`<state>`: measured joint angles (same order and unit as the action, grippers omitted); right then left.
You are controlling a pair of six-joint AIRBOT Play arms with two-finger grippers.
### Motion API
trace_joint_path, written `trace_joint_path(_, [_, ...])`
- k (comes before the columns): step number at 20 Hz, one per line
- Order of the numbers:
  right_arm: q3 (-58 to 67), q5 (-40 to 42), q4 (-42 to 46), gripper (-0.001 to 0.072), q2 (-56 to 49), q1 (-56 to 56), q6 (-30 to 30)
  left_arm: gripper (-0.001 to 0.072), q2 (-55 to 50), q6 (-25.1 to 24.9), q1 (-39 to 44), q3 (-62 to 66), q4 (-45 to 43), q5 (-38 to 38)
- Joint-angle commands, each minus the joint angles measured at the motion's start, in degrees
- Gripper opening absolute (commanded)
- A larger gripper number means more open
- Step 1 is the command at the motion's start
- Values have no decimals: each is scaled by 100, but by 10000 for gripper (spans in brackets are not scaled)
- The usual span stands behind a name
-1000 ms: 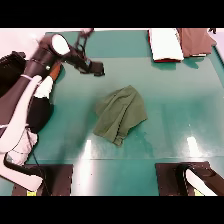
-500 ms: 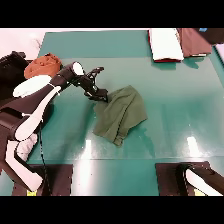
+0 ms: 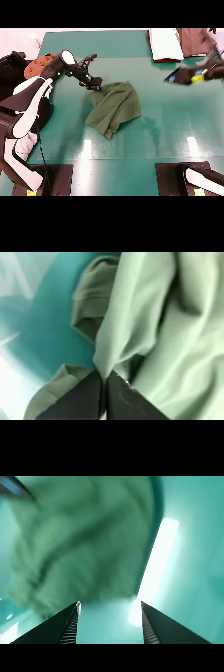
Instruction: Fold the shirts.
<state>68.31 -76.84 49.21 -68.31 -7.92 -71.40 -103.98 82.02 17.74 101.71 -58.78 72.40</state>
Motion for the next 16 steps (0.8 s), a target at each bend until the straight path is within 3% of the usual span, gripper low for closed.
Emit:
trace_joint_path(1, [-1193, 649, -22, 448, -601, 304, -13, 29, 0, 0, -63, 243, 7, 61])
trace_joint_path(4, [-1281, 1268, -52, 448, -1283, 964, -13, 29, 0, 2, -63, 243, 7, 68])
trace_joint_path(11, [-315, 1733, -149, 429, -2455, 1838, -15, 29, 0, 2, -63, 245, 9, 122])
trace_joint_path(12, [-205, 1729, -142, 364, -2557, 1893, -13, 29, 0, 0, -63, 243, 9, 120])
trace_joint_path(15, [11, 1711, -140, 14, -2610, 2013, 254, 29, 0, 2, -63, 247, 11, 181])
trace_joint_path(16, [83, 1681, -122, 13, -2544, 2011, 304, 28, 2, 2, -63, 282, 9, 234])
